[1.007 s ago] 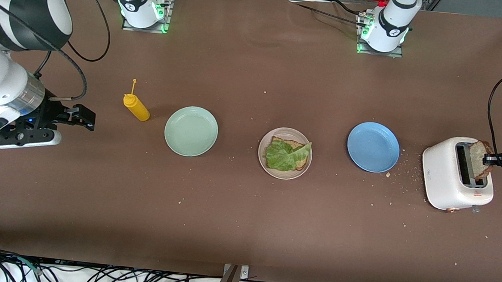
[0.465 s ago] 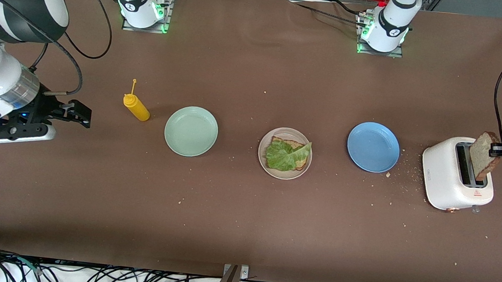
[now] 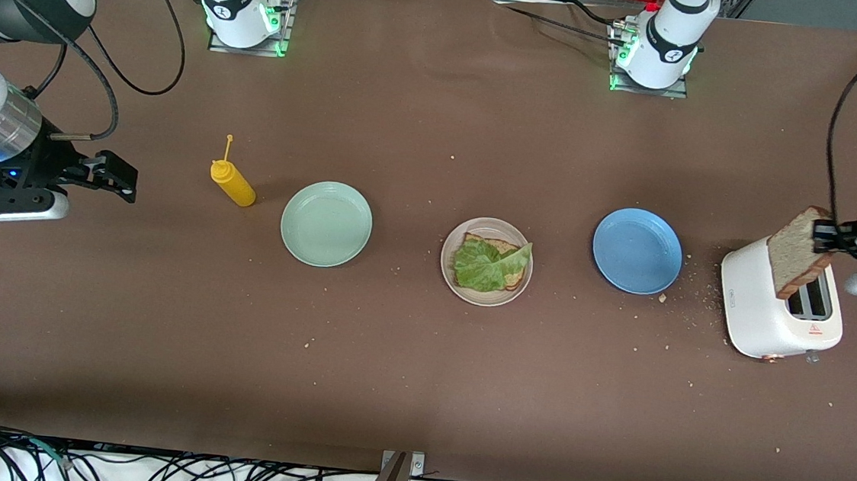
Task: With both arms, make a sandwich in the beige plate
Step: 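Grasp the toast slice in the toaster with the left gripper, then lift the toast out and carry it over the beige plate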
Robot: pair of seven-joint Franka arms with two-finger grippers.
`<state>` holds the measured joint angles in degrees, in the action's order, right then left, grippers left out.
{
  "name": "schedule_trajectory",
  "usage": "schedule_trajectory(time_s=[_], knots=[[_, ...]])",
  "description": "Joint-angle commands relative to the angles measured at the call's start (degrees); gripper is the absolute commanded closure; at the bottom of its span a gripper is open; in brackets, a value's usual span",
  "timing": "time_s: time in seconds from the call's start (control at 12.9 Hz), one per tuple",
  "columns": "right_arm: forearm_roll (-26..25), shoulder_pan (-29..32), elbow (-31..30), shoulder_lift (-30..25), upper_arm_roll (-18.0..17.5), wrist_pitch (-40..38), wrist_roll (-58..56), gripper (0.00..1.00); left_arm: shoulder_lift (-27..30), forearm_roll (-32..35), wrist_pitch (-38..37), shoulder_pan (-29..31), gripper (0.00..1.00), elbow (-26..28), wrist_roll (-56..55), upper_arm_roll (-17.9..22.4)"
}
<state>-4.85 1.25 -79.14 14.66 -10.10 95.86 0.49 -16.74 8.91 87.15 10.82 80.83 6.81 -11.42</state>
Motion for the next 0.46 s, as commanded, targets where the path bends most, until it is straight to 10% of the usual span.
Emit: schedule_trajectory(time_s=[0.0, 0.39], knots=[[-0.4, 0.1, -0.1, -0.6, -0.2, -2.3, 0.4, 0.00, -1.0, -2.6, -1.1, -0.5, 1.00, -0.8, -6.5, -6.2], [-0.1, -0.6, -0.6, 1.1, -0.7, -2.6, -0.1, 0.00, -6.4, -20.6, 7.1, -6.4, 1.00, -0.8, -18.5, -7.3]])
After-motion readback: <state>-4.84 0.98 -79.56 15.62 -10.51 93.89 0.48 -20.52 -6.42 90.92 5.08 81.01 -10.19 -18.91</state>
